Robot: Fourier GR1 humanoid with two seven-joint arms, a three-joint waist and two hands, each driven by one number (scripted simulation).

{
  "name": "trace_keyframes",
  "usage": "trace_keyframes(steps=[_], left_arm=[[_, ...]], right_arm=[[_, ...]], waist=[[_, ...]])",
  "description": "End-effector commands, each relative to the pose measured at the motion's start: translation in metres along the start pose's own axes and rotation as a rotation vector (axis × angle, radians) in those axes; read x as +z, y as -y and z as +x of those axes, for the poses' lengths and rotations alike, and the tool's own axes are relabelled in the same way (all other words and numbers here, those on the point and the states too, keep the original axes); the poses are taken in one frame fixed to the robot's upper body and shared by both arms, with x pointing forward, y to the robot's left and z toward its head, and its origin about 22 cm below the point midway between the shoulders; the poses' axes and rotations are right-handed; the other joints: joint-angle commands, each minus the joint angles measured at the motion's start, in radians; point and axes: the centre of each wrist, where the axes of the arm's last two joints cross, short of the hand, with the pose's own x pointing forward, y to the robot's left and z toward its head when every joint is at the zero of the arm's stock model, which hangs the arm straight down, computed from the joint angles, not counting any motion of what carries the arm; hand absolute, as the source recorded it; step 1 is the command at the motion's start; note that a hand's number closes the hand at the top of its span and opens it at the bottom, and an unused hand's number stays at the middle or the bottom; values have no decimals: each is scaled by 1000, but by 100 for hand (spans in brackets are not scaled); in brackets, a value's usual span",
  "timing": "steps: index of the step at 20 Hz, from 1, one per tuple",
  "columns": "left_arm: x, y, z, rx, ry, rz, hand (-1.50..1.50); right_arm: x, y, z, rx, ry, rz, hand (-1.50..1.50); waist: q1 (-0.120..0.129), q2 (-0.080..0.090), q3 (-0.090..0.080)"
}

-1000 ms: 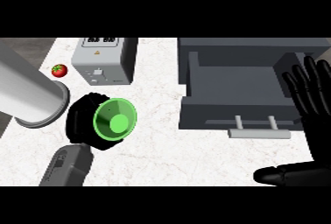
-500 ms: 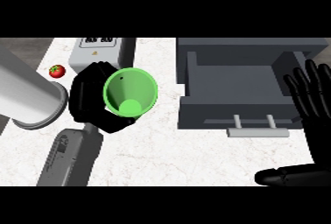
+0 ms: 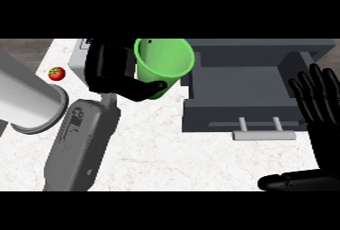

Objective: Pick up the cup, place it into the drawer and close the drawer

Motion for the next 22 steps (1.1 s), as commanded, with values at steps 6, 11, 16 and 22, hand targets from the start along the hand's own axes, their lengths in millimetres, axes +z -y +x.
trace_keyframes(steps=[6, 11, 16, 22], left_arm=[[-57, 52, 13, -49, -37, -39, 150], [-72, 64, 10, -112, -80, -58, 150], [-69, 86, -17, -127, -103, -25, 150], [-72, 82, -44, -147, -147, -15, 150]], right_arm=[[-13, 12, -7, -13, -11, 4, -150], [-9, 28, -6, 2, 7, -10, -150], [1, 4, -13, 11, -3, 5, -150], [-12, 7, -13, 5, 23, 21, -150]], waist=[[-6, 2, 0], [-5, 2, 0], [-22, 4, 0], [-32, 10, 0]])
